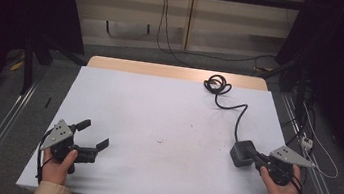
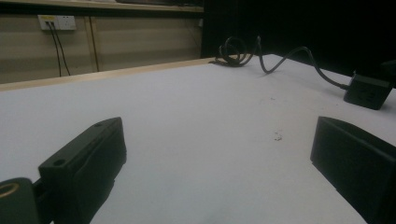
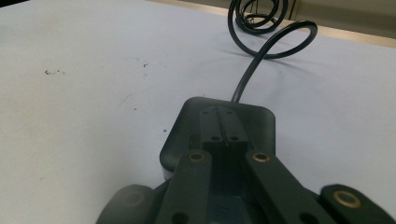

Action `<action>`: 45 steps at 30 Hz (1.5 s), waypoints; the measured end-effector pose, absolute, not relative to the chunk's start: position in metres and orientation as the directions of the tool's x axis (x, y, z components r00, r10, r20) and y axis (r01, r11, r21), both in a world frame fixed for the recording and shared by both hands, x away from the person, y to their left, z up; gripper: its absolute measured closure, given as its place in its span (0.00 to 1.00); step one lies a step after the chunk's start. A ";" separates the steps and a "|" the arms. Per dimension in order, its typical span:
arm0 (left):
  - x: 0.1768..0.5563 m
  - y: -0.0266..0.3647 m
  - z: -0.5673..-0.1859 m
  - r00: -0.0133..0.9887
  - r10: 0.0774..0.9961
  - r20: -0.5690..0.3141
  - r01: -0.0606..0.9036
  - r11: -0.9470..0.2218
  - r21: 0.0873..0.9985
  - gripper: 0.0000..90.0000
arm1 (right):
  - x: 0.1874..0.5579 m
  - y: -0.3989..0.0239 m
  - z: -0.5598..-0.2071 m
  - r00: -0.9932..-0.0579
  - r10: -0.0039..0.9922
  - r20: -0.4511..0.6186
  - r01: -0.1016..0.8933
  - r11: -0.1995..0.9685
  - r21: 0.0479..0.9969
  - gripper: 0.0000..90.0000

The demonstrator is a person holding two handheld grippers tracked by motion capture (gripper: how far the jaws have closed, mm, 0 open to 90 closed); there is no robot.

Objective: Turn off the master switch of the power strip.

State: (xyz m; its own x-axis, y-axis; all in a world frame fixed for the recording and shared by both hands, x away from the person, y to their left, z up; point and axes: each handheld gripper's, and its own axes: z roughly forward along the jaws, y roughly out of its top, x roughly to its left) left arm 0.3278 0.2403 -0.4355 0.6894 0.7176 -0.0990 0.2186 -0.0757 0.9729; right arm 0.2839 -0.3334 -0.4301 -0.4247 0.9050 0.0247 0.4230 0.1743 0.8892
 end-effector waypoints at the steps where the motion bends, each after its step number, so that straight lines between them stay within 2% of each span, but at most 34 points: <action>1: 0.328 0.240 -0.436 0.689 0.718 -0.099 0.219 -0.075 0.973 0.04 | 0.284 -0.333 -0.430 -0.424 0.906 0.025 0.423 0.173 0.889 1.00; 28: 0.328 0.241 -0.436 0.689 0.718 -0.096 0.218 -0.079 0.973 0.04 | 0.284 -0.335 -0.428 -0.424 0.905 0.028 0.410 0.164 0.897 1.00; 33: 0.328 0.241 -0.436 0.688 0.719 -0.100 0.221 -0.076 0.972 0.04 | 0.284 -0.338 -0.429 -0.429 0.901 0.066 0.410 0.129 0.903 1.00; 40: 0.328 0.241 -0.436 0.690 0.717 -0.095 0.218 -0.080 0.973 0.03 | 0.283 -0.336 -0.427 -0.441 0.895 0.065 0.393 0.127 0.911 1.00; 42: 0.328 0.241 -0.436 0.690 0.717 -0.098 0.218 -0.077 0.973 0.04 | 0.283 -0.335 -0.426 -0.444 0.893 0.071 0.396 0.124 0.910 0.94; 45: 0.328 0.241 -0.435 0.688 0.720 -0.098 0.219 -0.077 0.973 0.04 | 0.283 -0.334 -0.426 -0.447 0.891 0.079 0.399 0.120 0.909 0.92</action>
